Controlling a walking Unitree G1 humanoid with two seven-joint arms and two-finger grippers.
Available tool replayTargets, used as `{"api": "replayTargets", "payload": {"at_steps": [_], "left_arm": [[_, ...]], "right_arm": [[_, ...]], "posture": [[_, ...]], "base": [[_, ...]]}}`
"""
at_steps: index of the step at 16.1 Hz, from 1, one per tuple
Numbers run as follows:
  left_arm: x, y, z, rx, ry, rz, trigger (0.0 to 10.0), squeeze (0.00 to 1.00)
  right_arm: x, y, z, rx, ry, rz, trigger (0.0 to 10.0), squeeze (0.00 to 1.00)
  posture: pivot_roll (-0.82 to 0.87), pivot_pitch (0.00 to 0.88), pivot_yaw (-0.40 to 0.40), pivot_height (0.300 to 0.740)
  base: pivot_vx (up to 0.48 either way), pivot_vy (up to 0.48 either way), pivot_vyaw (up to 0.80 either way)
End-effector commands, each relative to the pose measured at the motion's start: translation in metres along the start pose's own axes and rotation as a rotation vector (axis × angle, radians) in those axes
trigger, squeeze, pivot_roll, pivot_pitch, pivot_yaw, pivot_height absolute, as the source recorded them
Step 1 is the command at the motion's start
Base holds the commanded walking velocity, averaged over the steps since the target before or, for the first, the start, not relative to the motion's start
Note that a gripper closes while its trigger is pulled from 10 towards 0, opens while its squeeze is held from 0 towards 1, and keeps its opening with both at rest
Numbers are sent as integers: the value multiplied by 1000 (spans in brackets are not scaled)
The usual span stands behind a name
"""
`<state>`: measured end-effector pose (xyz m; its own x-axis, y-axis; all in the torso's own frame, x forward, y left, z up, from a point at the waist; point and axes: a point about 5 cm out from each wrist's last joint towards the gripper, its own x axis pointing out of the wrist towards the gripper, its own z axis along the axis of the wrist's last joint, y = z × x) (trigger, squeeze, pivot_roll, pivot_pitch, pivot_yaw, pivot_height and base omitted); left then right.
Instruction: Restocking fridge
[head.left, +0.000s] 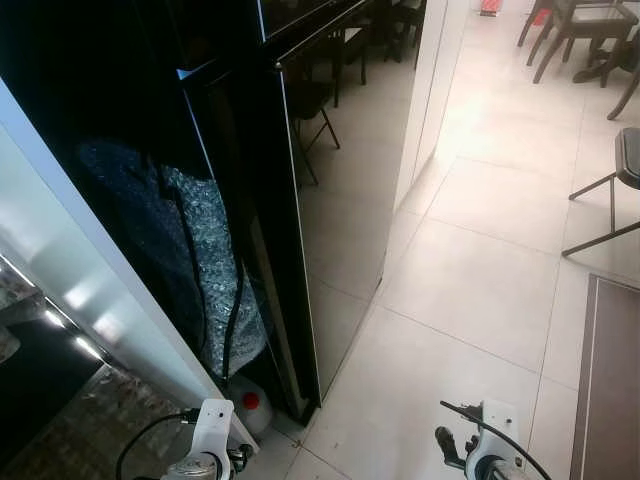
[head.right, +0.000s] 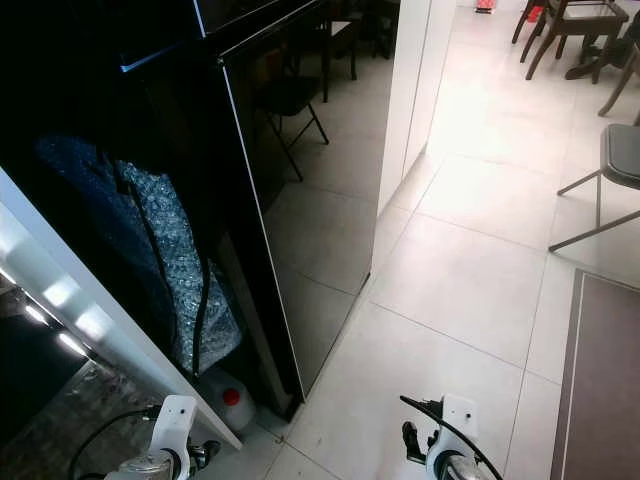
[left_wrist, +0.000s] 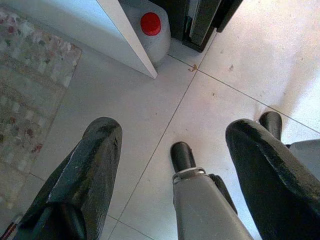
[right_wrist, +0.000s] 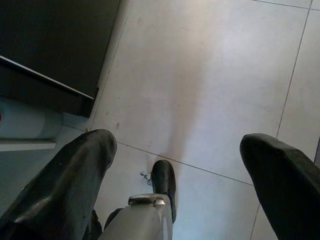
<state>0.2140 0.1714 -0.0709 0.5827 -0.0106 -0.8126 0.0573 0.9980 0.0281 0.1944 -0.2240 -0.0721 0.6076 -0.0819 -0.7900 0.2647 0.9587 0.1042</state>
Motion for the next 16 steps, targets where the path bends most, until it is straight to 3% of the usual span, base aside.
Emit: {"api": "replayTargets", "payload": {"at_steps": [1,4,7,16], "left_arm": [[0,2,-3,-10,17,7,10000,0],[0,2,-3,-10,17,7,10000,0],[-1,3,-8,-37,34,-25,10000,0],[-1,2,-8,-22,32,-25,10000,0]], "right_arm": [[0,0,-1,6,4,1,10000,0],[0,0,-1,6,4,1,10000,0],[0,2,-4,-63,21,-2,10000,0],[0,1,-5,-43,20,-6,10000,0]], "posture": [[-107,20,55,740],[-107,20,55,740],[-126,0,65,740],[-125,0,60,740]], "base": [[0,0,0],[0,0,0],[0,0,0],[0,0,0]]}}
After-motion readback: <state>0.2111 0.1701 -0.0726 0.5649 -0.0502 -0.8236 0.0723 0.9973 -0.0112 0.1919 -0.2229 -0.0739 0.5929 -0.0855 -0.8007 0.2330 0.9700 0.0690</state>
